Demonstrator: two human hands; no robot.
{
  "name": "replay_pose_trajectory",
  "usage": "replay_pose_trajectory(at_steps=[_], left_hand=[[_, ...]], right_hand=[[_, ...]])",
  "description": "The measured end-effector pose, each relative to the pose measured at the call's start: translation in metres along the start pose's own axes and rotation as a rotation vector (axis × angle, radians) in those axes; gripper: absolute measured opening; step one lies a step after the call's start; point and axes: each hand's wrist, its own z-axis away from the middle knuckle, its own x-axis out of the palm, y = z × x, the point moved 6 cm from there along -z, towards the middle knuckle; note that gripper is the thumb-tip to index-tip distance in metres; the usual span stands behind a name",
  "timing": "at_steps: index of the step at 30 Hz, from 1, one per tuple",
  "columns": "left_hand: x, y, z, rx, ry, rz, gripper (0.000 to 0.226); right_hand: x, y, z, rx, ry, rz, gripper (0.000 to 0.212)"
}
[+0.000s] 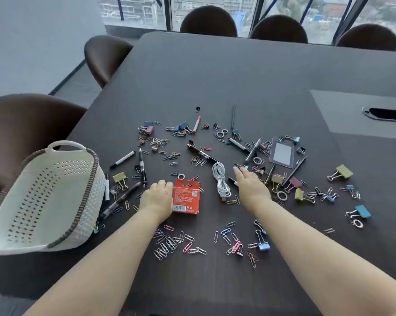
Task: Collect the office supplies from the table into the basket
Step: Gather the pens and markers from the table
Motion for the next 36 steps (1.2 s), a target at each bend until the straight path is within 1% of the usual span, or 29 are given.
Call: replay_pose_trajectory(at_steps=[2, 4, 5, 8, 12, 16, 19, 21, 23, 25, 27, 32, 33, 36], left_hand=[[0.01, -0.002, 0.001, -0.03, -0.062, 0.011, 0.028], [0.02, -0.004, 0.002, -0.038, -0.092, 0.008, 0.029], [0.023, -0.005, 0.002, -0.042, -0.097, 0.016, 0.03], [0.027, -0.007, -0.002, -0.063, -0.069, 0.048, 0.03], [0.028, -0.009, -0.004, -0.119, -0.059, 0.088, 0.031], [0.016, -0.029, 0.0, -0.208, 0.041, 0.184, 0.031], [0.004, -0.059, 0.001, -0.295, 0.127, 0.134, 0.031], [0.004, -0.082, 0.0, -0.407, 0.122, 0.063, 0.035], [0.011, -0.098, -0.001, -0.487, 0.07, 0.023, 0.041], [0.019, -0.104, -0.003, -0.478, 0.053, -0.021, 0.041], [0.024, -0.105, -0.006, -0.422, 0.096, -0.088, 0.039], [0.021, -0.105, -0.001, -0.3, 0.333, -0.181, 0.032], [0.019, -0.101, 0.004, -0.275, 0.39, -0.164, 0.03], [0.012, -0.087, 0.023, -0.186, 0.518, 0.006, 0.026]], right_hand=[[0.013, 0.004, 0.002, 0.045, -0.1, -0.01, 0.072], [0.026, 0.006, 0.003, 0.055, -0.126, 0.005, 0.071], [0.03, 0.007, 0.002, 0.06, -0.115, 0.016, 0.067], [0.029, 0.008, -0.002, 0.096, -0.005, 0.035, 0.05], [0.03, 0.009, -0.012, 0.125, 0.057, 0.007, 0.031], [0.032, 0.012, -0.02, 0.201, 0.014, -0.02, 0.03], [0.033, 0.014, -0.028, 0.217, 0.021, -0.03, 0.029], [0.032, 0.014, -0.034, 0.207, 0.081, -0.054, 0.03], [0.029, 0.011, -0.038, 0.194, 0.193, -0.115, 0.032], [0.027, 0.005, -0.041, 0.174, 0.299, -0.159, 0.03], [0.026, -0.002, -0.043, 0.15, 0.358, -0.179, 0.027], [0.024, -0.012, -0.04, 0.067, 0.463, -0.143, 0.025], [0.024, -0.012, -0.035, 0.049, 0.487, -0.139, 0.024], [0.03, -0.012, -0.013, 0.009, 0.537, -0.119, 0.015]])
